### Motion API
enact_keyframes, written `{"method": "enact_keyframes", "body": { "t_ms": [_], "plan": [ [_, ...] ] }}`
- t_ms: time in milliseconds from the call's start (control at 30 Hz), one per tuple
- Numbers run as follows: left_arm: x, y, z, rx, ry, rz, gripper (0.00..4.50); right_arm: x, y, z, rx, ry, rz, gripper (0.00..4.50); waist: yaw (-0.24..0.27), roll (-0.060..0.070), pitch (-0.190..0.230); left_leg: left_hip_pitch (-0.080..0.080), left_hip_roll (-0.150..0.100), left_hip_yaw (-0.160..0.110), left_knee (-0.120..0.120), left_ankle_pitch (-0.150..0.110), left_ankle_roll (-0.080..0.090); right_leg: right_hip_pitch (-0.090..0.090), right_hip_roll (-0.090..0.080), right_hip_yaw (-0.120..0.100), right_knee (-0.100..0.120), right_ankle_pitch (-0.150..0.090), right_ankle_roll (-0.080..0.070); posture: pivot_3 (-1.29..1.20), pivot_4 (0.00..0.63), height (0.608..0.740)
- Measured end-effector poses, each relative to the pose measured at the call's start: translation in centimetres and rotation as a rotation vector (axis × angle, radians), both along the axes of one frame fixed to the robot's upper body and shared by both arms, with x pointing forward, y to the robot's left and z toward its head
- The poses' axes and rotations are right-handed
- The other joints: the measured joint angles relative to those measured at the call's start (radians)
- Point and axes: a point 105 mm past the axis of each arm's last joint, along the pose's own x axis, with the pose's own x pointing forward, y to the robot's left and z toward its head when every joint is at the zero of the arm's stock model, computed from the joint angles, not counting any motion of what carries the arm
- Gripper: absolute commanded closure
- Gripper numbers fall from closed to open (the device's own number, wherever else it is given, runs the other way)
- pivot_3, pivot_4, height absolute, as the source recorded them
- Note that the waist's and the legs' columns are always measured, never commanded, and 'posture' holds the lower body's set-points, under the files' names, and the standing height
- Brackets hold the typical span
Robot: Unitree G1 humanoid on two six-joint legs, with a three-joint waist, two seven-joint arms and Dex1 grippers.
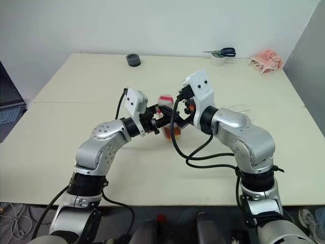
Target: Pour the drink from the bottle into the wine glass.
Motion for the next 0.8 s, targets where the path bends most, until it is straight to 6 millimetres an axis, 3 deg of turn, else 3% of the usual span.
{"method": "enact_keyframes", "body": {
  "t_ms": [200, 233, 300, 500, 700, 800],
  "plan": [
    [-0.2, -0.8, -0.5, 0.031, -0.005, -0.030, 2.34, 0.3, 1.1, -0.3, 0.036, 0.026, -0.029, 0.00, -0.001, 0.000, 0.000, 0.000, 0.000, 0.000, 0.000, 0.000, 0.000, 0.000, 0.000, 0.000, 0.000, 0.000, 0.000, 0.00, 0.150, 0.740],
    [-0.3, -0.9, -0.6, 0.036, -0.005, -0.035, 2.34, 0.5, 1.2, -0.4, 0.037, 0.031, -0.039, 0.17, -0.001, 0.000, 0.000, 0.000, 0.000, 0.000, 0.000, 0.000, 0.000, 0.000, 0.000, 0.000, 0.000, 0.000, 0.000, 0.00, 0.150, 0.740],
    [-0.3, -1.0, -0.6, 0.037, -0.004, -0.036, 2.34, 0.7, 1.2, -0.6, 0.039, 0.036, -0.050, 0.59, -0.001, 0.000, 0.000, 0.000, 0.000, 0.000, 0.000, 0.000, 0.000, 0.000, 0.000, 0.000, 0.000, 0.000, 0.000, 0.00, 0.150, 0.740],
    [-0.3, -0.9, -0.6, 0.040, -0.006, -0.032, 2.34, 0.7, 1.5, -0.4, 0.046, 0.021, -0.042, 2.63, -0.001, 0.000, 0.000, 0.000, 0.000, 0.000, 0.000, 0.000, 0.000, 0.000, 0.000, 0.000, 0.000, 0.000, 0.000, 0.00, 0.150, 0.740],
    [-0.1, -0.6, -0.6, 0.045, -0.008, -0.017, 2.34, 1.0, 1.8, -0.4, 0.025, 0.007, -0.014, 2.66, -0.001, 0.000, 0.000, 0.000, 0.000, 0.000, 0.000, 0.000, 0.000, 0.000, 0.000, 0.000, 0.000, 0.000, 0.000, 0.00, 0.150, 0.740],
    [0.1, -0.3, -0.7, 0.046, -0.004, -0.001, 2.34, 1.6, 2.0, -0.4, -0.042, -0.032, 0.085, 2.66, -0.002, 0.000, 0.000, 0.000, 0.000, 0.000, 0.000, 0.000, 0.000, 0.001, 0.000, 0.000, -0.001, 0.000, 0.000, 0.00, 0.150, 0.740]
  ]
}}
